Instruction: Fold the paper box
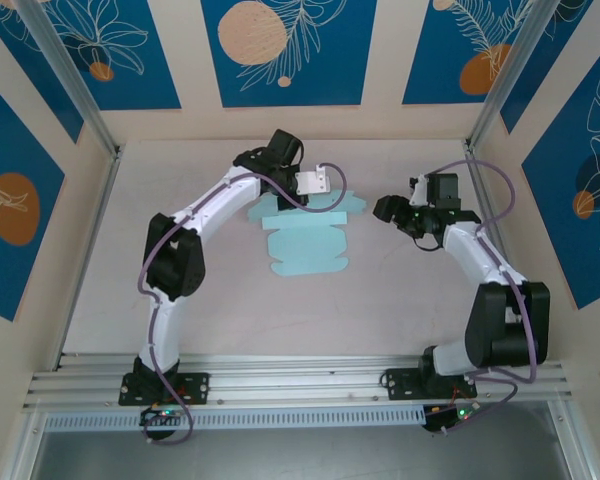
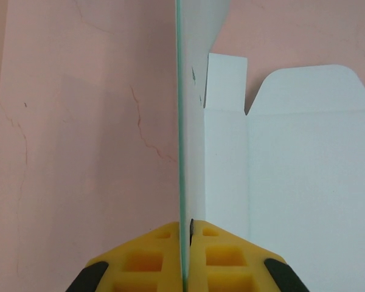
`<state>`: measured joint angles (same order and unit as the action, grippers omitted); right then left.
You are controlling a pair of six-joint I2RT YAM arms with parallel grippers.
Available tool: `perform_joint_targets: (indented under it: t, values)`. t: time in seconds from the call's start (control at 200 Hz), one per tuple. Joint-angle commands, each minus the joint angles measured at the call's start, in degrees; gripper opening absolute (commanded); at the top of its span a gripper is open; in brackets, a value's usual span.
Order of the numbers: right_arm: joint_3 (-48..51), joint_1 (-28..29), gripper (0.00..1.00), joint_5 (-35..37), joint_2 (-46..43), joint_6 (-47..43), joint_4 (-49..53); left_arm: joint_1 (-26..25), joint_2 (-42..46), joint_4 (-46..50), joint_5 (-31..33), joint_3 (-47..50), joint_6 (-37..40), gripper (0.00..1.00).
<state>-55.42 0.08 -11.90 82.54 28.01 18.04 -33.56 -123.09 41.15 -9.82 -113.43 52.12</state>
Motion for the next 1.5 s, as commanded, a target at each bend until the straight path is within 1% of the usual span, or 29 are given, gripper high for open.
perform_joint_targets:
  t: [0.0,0.235,0.555,0.67,0.84,0.985,1.095,1.25,1.495]
  values:
    - [-1.2,-0.6,0.71,-4.1,3.2,3.1,-2.0,-0.5,0.8,-4.0,2.1,1.4,-0.5,0.03]
    - [-4.0,-0.3,0.7,-5.0,6.7,4.4,-0.8,-0.5,-4.5,-2.2,2.7,-3.0,-1.3,0.03]
    - [-3.8,-0.6,0.72,-2.1,6.0,2.7,1.6,-0.5,-5.3,-2.6,0.3,-3.6,-3.5,0.04]
    - [-3.3,-1.3,0.72,-1.6,5.6,2.5,1.7,-0.5,-5.7,-3.1,0.4,-3.7,-3.6,0.05]
    - [-2.6,-2.1,0.72,-2.0,5.3,2.4,1.6,-0.5,-6.9,-4.5,1.8,-3.9,-3.8,0.05]
    - [-2.3,-2.2,0.72,-2.1,5.2,2.4,1.7,-0.5,-9.1,-4.3,2.2,-6.9,-4.9,0.06]
    - [-2.4,-2.2,0.72,-1.7,4.8,1.9,2.3,-0.5,-10.3,-3.3,1.4,-8.9,-5.3,0.07]
    - [-2.4,-2.5,0.72,0.2,3.8,0.5,4.0,-0.5,-9.9,-1.9,-0.1,-9.5,-5.4,0.07]
    - [-1.3,-5.1,0.72,0.0,2.0,-0.6,4.5,-0.5,-6.9,-1.4,-2.7,-7.2,-5.0,0.07]
